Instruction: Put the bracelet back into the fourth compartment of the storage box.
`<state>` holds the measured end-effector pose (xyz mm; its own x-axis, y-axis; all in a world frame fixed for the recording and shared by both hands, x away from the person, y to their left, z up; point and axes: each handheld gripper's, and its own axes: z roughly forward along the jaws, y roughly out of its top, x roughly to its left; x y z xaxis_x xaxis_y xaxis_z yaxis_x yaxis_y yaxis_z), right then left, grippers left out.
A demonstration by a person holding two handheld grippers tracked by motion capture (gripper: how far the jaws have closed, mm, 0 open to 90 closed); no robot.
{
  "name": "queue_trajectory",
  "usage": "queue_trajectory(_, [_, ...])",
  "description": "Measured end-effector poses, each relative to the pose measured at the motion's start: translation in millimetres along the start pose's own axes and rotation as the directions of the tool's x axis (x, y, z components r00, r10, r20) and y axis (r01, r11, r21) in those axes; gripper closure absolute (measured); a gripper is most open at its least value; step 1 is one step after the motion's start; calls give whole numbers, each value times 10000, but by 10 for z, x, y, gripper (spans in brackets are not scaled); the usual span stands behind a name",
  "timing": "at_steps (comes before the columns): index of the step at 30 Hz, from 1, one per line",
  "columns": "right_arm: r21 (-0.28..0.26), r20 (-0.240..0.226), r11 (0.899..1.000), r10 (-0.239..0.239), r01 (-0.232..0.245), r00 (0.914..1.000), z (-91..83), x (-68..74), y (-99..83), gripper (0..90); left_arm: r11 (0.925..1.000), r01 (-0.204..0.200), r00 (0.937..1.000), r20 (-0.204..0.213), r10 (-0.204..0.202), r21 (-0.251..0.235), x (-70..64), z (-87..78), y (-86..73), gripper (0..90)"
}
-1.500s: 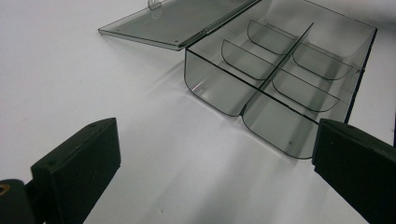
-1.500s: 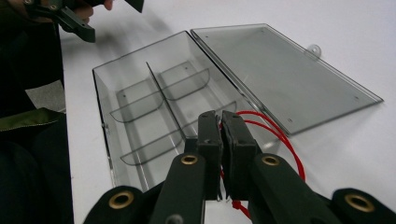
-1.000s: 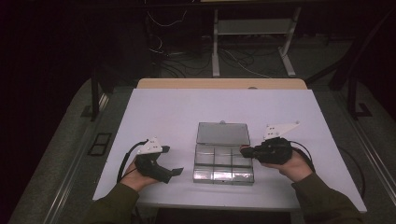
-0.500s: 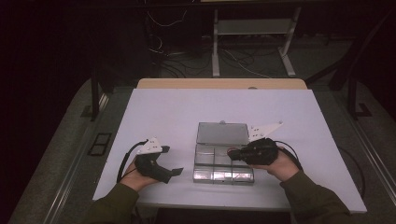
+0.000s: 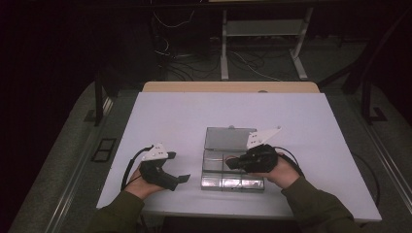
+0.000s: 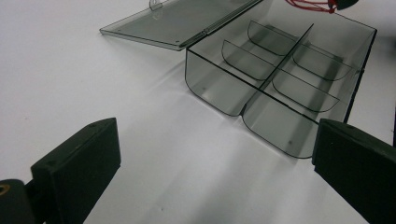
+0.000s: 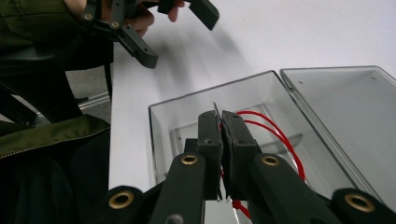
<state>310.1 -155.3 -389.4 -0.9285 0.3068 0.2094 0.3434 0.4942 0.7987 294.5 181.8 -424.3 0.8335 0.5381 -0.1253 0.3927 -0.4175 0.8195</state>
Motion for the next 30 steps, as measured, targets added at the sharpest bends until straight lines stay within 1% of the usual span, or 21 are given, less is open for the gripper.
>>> queue_trajectory(3, [35,-133,10000,-87,88,9999,71,24,28,856,10000,-42,10000,18,42,52,3,1,-3,5])
queue_trajectory(4, [128,-173,9999,-98,100,9998,90,33,38,856,10000,-43,10000,12,43,59,5,0,-3,5])
queue_trajectory(8, [179,-344,9996,-194,200,9992,174,68,70,856,10000,27,10000,17,-27,2,0,6,-2,5])
queue_trajectory(12, [196,-532,9995,-220,231,9983,250,101,100,856,9999,-85,10000,34,85,69,6,2,0,5])
queue_trajectory(14, [242,-627,9993,-257,272,9977,291,116,114,856,10000,-16,10000,21,16,23,2,3,-2,5])
queue_trajectory(18, [308,-738,9990,-302,326,9968,366,144,135,856,10000,-64,10000,32,64,58,6,0,-1,5])
queue_trajectory(19, [330,-784,9988,-333,360,9964,383,148,139,855,10000,8,10000,25,-8,-3,2,4,-2,5])
queue_trajectory(20, [327,-820,9988,-335,362,9961,403,152,141,856,10000,-59,10000,28,59,53,7,0,-2,5])
queue_trajectory(29, [517,-1089,9975,-433,492,9931,560,191,170,855,10000,-45,10000,27,45,34,8,-4,-2,5])
queue_trajectory(30, [546,-1105,9969,-509,572,9926,573,191,171,855,10000,-33,10000,27,33,28,8,-4,-3,5])
